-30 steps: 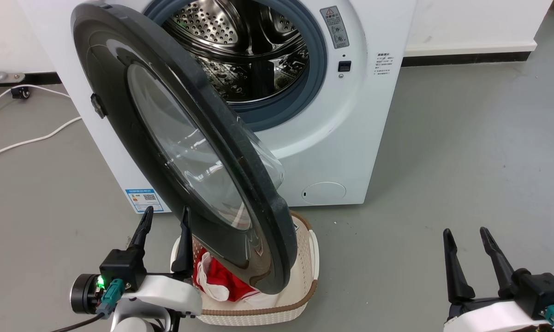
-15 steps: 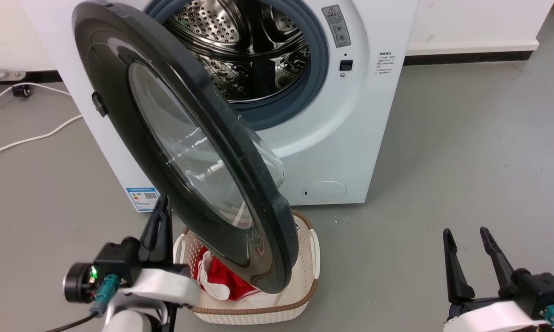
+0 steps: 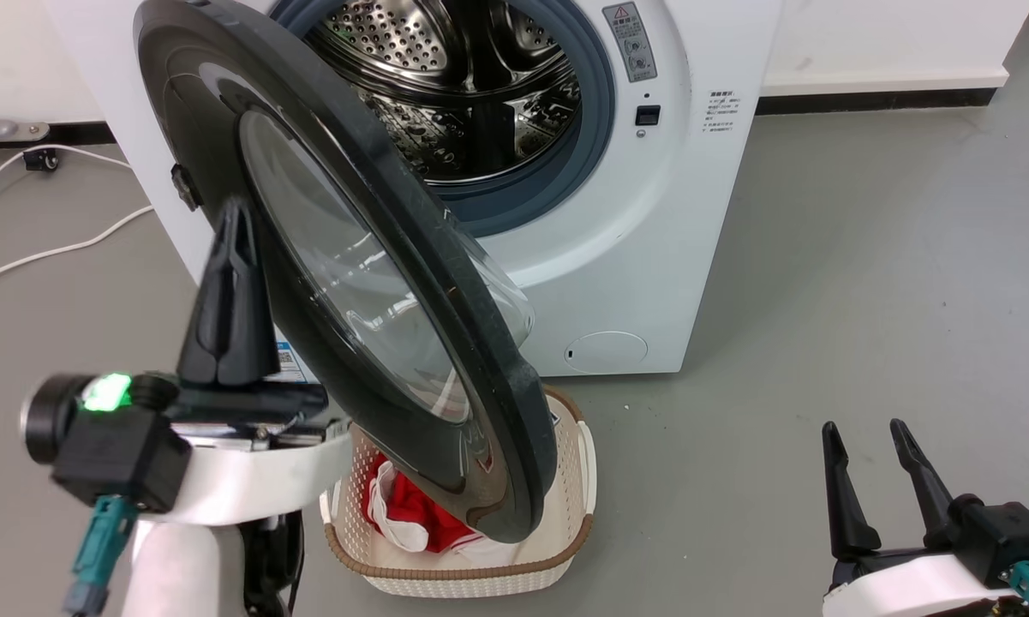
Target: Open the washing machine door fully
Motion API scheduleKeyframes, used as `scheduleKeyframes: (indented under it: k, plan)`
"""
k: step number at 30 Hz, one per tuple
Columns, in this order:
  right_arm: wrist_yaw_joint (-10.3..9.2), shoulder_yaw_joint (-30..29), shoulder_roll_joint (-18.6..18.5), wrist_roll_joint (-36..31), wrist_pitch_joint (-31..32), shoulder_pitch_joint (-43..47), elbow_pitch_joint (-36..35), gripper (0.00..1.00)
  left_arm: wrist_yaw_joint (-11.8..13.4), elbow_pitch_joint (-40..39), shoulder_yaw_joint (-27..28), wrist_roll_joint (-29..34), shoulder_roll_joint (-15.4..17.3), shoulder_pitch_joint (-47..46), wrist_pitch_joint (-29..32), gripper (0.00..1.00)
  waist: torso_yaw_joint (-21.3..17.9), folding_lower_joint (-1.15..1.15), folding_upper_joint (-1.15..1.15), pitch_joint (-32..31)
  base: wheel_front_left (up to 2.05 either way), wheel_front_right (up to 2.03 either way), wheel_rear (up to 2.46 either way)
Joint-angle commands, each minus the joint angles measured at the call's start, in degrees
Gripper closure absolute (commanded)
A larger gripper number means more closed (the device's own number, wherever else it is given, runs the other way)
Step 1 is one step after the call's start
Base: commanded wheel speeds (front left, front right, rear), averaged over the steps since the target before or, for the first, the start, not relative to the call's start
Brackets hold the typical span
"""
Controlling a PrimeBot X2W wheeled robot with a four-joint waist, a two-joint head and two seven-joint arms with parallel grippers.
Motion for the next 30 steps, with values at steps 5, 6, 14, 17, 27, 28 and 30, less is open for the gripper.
scheduleKeyframes:
  k: [5, 6, 14, 17, 27, 28, 30]
  plan:
    - [-0.04, -0.19, 0.23, 0.21, -0.38, -1.10, 0.38, 0.00, 0.56, -8.18, -1.85, 0.17, -0.03, -4.50, -0.12, 1.00, -0.30, 0.00, 0.00, 0.36, 0.00, 0.00, 0.00]
    - [-0.04, -0.14, 0.22, 0.31, -0.41, -1.29, 0.49, 0.00, 0.53, -9.67, -2.42, 0.19, -0.04, -5.37, -0.12, 1.00, -0.38, 0.00, 0.00, 0.47, 0.00, 0.00, 0.00]
    - [-0.04, 0.14, 0.22, 1.29, -0.77, -1.89, 1.28, 0.00, -0.28, -16.68, -10.36, -0.52, -0.03, -7.70, -0.12, 1.00, -0.84, 0.00, 0.00, 0.95, 0.00, 0.00, 0.00]
    - [-0.04, 0.05, 0.22, 1.50, -1.02, -1.76, 1.58, 0.00, -1.51, -16.29, -14.95, -0.88, -0.04, -5.96, 0.18, 1.00, -0.72, 0.00, 0.00, 0.97, 0.00, 0.00, 0.00]
    - [-0.03, 0.46, 0.21, 1.99, -1.33, -2.22, 2.41, 0.00, -3.60, -11.09, -28.54, -3.13, 1.47, 0.17, 4.51, 1.00, -0.46, 0.00, 0.00, 1.72, 0.00, 0.00, 0.00]
    - [-0.04, 0.54, 0.22, 2.03, -1.38, -2.22, 2.51, 0.00, -3.64, -10.24, -29.48, -3.29, 1.86, 1.14, 5.10, 1.00, -0.48, 0.00, 0.00, 1.77, 0.00, 0.00, 0.00]
    - [-0.04, 0.54, 0.21, 2.23, -1.44, -2.25, 2.72, 0.00, -3.77, -8.73, -31.05, -3.54, 2.53, 2.92, 6.00, 1.00, -0.41, 0.00, 0.00, 1.98, 0.00, 0.00, 0.00]
